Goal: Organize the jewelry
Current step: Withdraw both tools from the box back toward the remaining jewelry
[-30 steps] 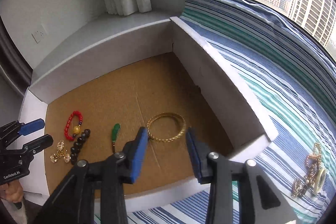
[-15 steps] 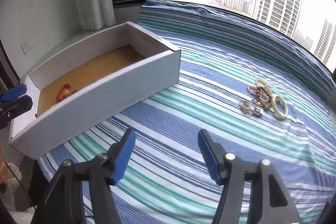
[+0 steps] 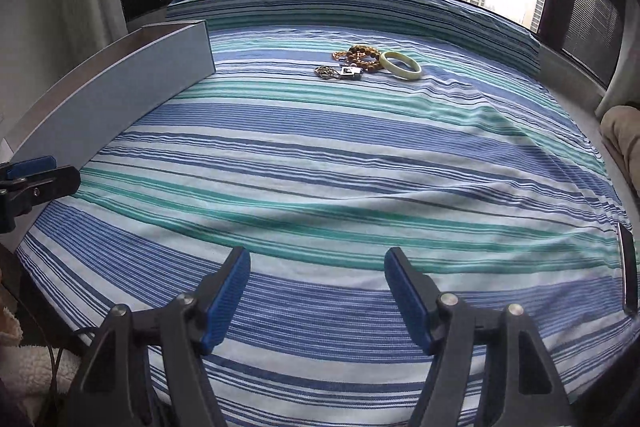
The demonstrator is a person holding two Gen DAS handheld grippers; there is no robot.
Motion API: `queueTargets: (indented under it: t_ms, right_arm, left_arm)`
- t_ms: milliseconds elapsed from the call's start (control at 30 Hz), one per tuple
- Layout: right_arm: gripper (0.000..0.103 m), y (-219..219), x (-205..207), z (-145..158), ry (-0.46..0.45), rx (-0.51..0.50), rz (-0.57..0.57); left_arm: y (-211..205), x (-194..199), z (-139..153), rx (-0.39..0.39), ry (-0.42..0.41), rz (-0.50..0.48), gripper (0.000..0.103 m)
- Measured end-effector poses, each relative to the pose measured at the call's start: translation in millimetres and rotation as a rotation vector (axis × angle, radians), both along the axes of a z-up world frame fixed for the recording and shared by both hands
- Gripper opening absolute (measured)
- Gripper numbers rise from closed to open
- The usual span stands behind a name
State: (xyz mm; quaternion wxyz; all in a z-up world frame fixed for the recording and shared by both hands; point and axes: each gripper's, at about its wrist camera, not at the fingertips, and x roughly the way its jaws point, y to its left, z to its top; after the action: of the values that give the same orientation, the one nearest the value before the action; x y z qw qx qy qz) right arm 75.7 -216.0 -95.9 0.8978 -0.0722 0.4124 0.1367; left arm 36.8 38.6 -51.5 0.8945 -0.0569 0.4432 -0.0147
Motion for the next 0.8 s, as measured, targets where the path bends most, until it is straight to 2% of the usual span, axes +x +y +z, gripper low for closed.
queueTargets:
  t_ms: [367,800]
  right_arm:
    - [0.071,11,-16,8,-0.048,0.015,0.027]
    - [0.071,13,-20,4,-0.031,0.019,0.028]
  left_arm:
    - [1,-3,-10,-0.006,0.023,0.027,0.092]
    - [3,0,-19,-0.018,0.059,0.040,0.092]
